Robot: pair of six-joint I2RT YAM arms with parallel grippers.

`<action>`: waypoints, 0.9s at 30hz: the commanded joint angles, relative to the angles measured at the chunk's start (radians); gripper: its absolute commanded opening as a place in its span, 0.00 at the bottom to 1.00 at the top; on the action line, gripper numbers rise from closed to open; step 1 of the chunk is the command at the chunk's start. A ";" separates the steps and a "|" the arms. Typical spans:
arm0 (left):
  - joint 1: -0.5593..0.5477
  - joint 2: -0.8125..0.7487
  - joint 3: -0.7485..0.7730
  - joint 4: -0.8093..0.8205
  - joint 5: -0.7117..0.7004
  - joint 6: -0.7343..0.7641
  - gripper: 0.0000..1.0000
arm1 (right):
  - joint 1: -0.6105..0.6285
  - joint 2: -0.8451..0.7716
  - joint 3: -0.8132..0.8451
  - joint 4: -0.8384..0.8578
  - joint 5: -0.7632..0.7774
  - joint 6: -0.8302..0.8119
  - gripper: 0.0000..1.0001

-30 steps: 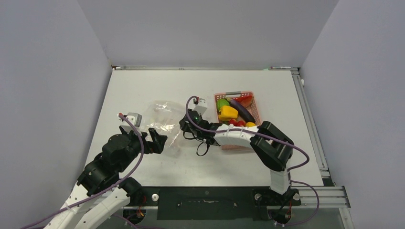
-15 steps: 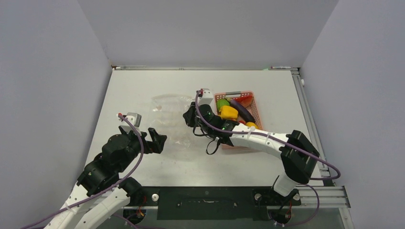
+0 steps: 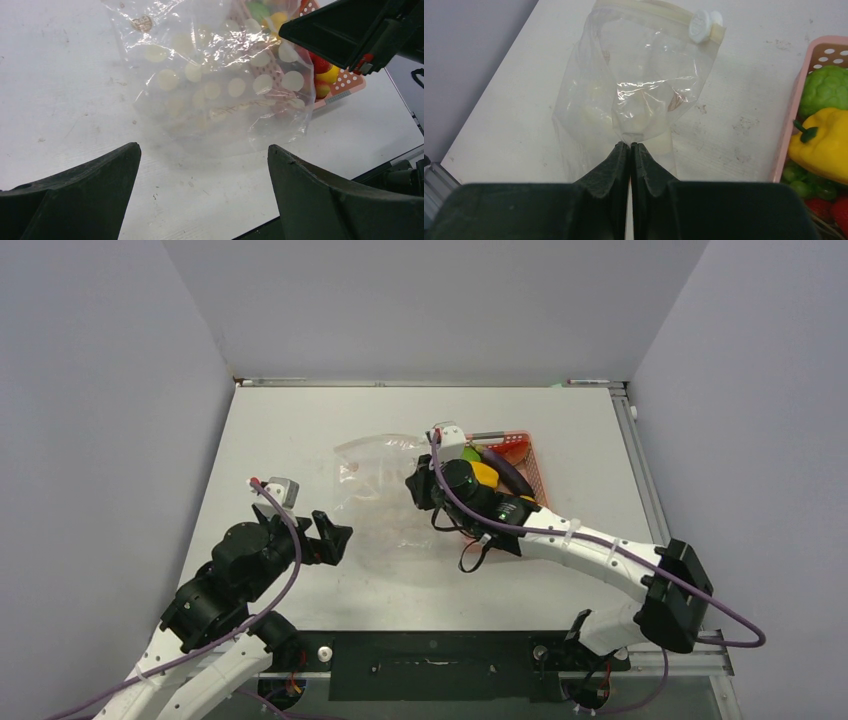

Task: Place the food in the zip-top bag and seal the zipper
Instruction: Pick up the zipper food storage bag at the center of the board.

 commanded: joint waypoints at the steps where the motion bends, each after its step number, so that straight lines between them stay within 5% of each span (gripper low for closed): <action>1: 0.005 -0.013 0.001 0.060 0.027 0.022 0.96 | -0.007 -0.120 -0.016 -0.044 0.012 -0.106 0.05; 11: 0.004 -0.017 0.066 0.081 0.052 0.061 0.96 | 0.014 -0.298 -0.038 -0.180 -0.027 -0.269 0.05; 27: 0.005 0.198 0.345 -0.069 0.111 0.161 0.96 | 0.045 -0.516 -0.126 -0.260 -0.249 -0.525 0.05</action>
